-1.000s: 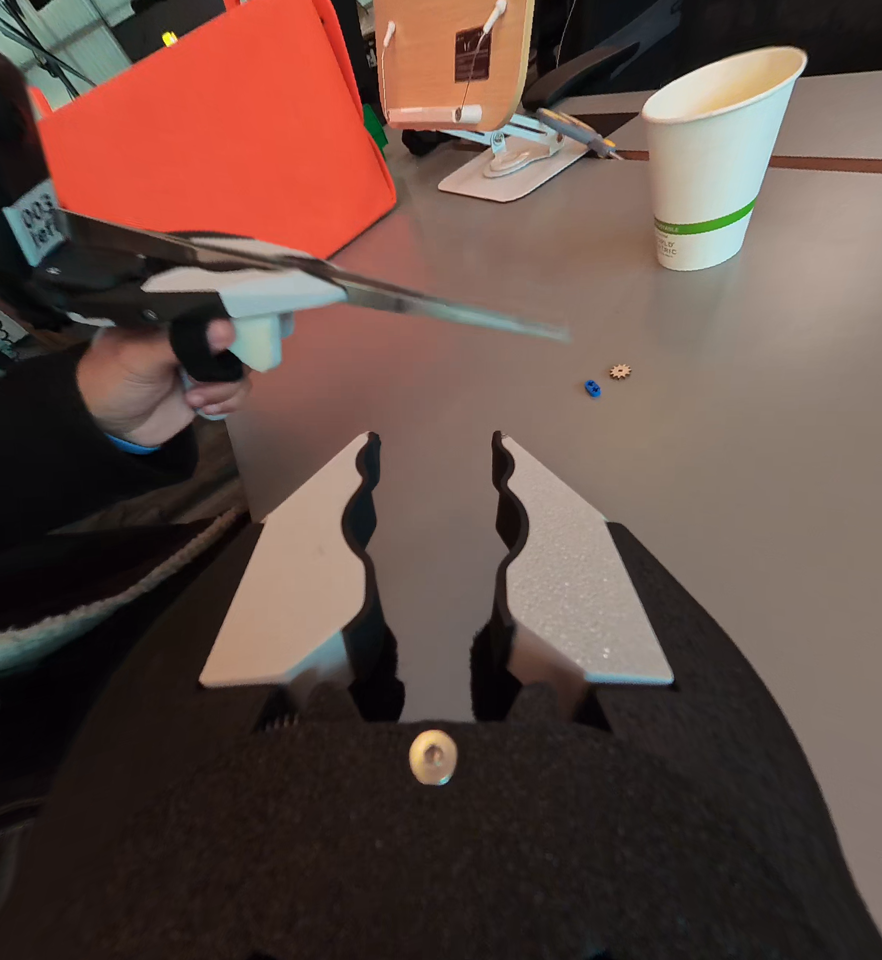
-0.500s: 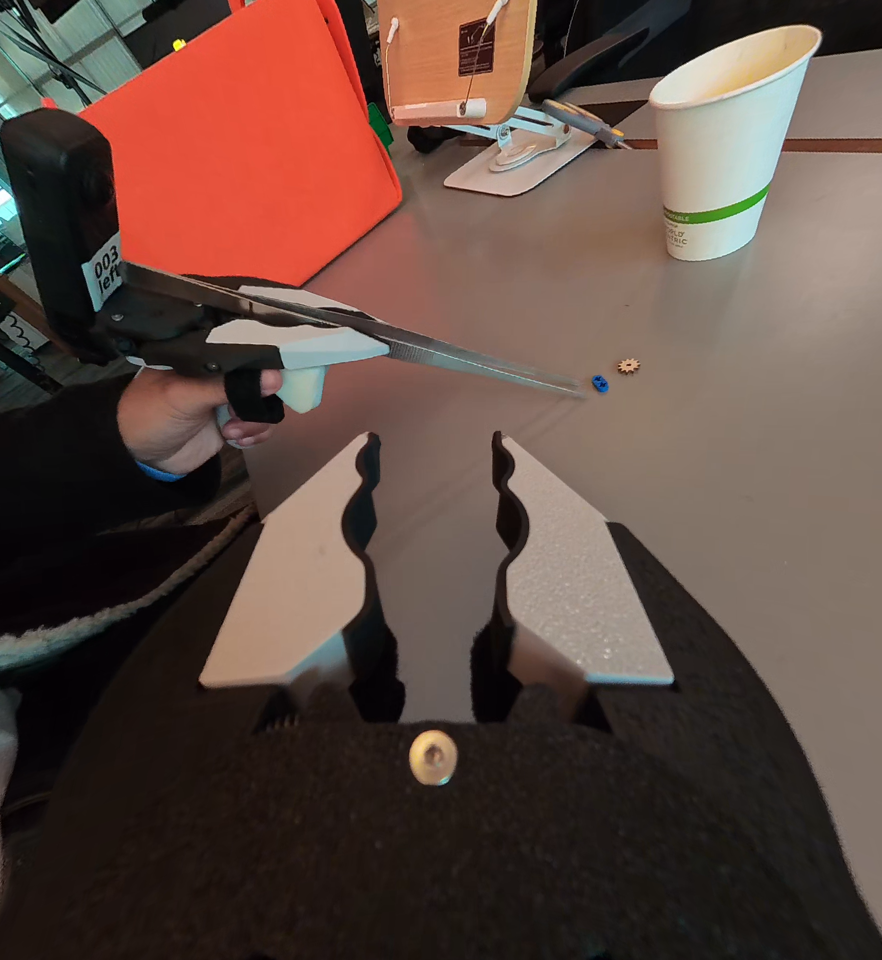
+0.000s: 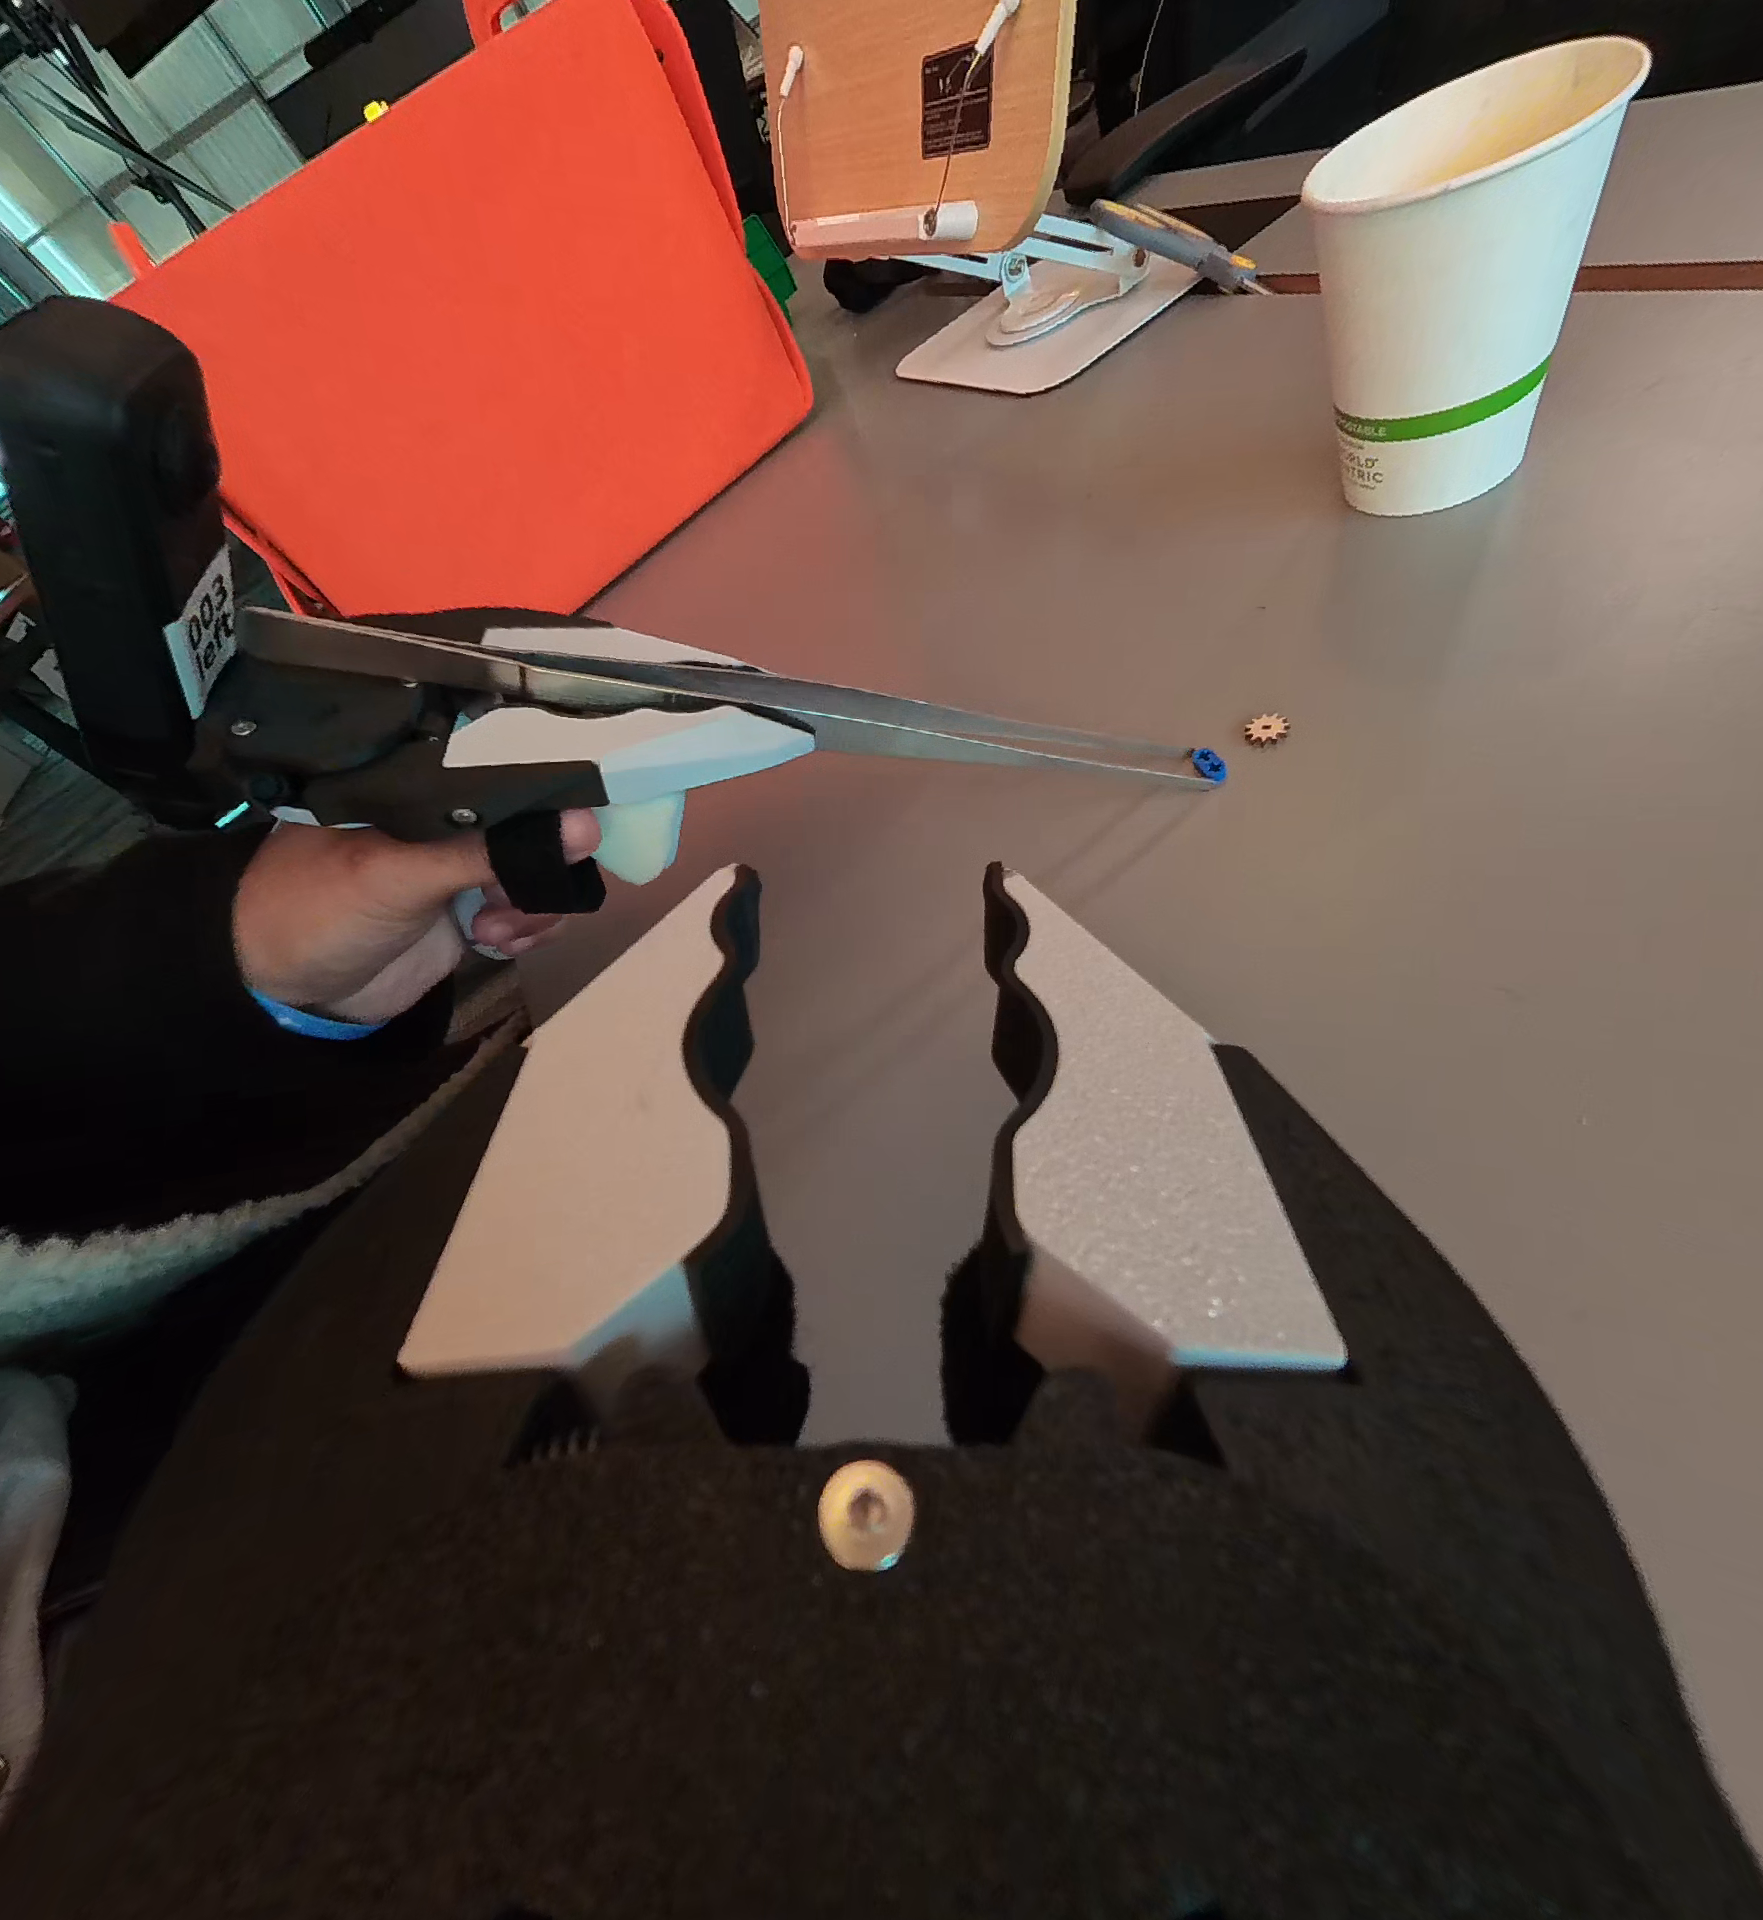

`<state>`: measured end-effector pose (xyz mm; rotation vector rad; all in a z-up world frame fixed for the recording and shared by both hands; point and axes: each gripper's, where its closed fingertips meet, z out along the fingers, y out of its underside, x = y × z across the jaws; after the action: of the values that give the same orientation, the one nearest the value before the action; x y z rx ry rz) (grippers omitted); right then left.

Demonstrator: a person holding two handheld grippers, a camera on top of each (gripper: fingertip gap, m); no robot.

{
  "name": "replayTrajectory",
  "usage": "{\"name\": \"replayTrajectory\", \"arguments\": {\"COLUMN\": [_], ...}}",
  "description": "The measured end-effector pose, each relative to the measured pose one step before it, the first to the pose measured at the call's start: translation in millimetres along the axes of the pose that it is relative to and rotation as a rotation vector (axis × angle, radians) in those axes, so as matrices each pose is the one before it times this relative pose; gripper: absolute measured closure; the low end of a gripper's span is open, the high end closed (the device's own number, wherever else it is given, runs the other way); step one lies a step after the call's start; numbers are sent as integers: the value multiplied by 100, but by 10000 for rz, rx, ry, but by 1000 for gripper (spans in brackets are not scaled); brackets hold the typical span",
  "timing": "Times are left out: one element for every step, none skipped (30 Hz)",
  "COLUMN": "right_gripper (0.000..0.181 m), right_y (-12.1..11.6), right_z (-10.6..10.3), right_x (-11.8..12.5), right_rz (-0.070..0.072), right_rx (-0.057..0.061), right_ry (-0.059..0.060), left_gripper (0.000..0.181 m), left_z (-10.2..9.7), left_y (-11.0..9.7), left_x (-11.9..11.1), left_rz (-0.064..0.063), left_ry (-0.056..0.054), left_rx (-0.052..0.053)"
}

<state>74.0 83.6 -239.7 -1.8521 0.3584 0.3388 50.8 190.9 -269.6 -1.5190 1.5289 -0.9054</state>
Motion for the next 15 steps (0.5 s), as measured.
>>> {"name": "replayTrajectory", "arguments": {"right_gripper": [139, 139, 139, 139, 139, 139, 139, 139, 139, 139, 139, 139, 139, 139, 139], "right_y": [18, 3, 7, -3, 6, 12, -3, -5, 10, -4, 4, -1, 2, 2, 4], "right_z": [11, 1, 12, -1, 8, -3, 1, -8, 2, -9, -5, 0, -1, -1, 0], "right_x": [-1, 8, -16, 0, -13, -7, 4, 2, -5, 5, 8, -14, -5, 1, -16], "right_rz": [13, 14, 10, 7, -1, -3, 1, 5, 8, 6, 5, 4, 2, 0, -2], "right_rx": [-5, -2, -1, -1, -3, -6, 2, 3, -1, 2, 3, 0, -1, -1, 0], "right_ry": [-6, -4, -9, -3, -3, 0, 3, -3, -2, -1, -1, -8, -2, 0, -6], "left_gripper": [161, 160, 160, 160, 160, 160, 160, 160, 160, 160, 160, 160, 160, 160, 160], "left_z": [107, 103, 95, 85, 62, 18, 16, -14, -26, 3, -32, -28, -29, -35, -16], "left_y": [3, 19, 49, 16, 14, -1, 9, 7, 1, 1, 2, -5, 3, 1, 9], "left_x": [37, 69, 22, 55, 49, 5, 52, 14, -1, 25, -48, -76, -22, -54, -32], "left_rz": [-92, -21, 8, -17, 23, 25, -13, 18, 21, 29, 7, -25, -12, -15, -7], "left_ry": [-8, 7, -34, -15, -20, -42, -20, -23, -25, 4, -29, -37, 8, -16, -4], "left_rx": [-21, -36, -52, -16, -14, -1, 2, -3, -2, -5, -8, -11, -7, -3, 0]}}
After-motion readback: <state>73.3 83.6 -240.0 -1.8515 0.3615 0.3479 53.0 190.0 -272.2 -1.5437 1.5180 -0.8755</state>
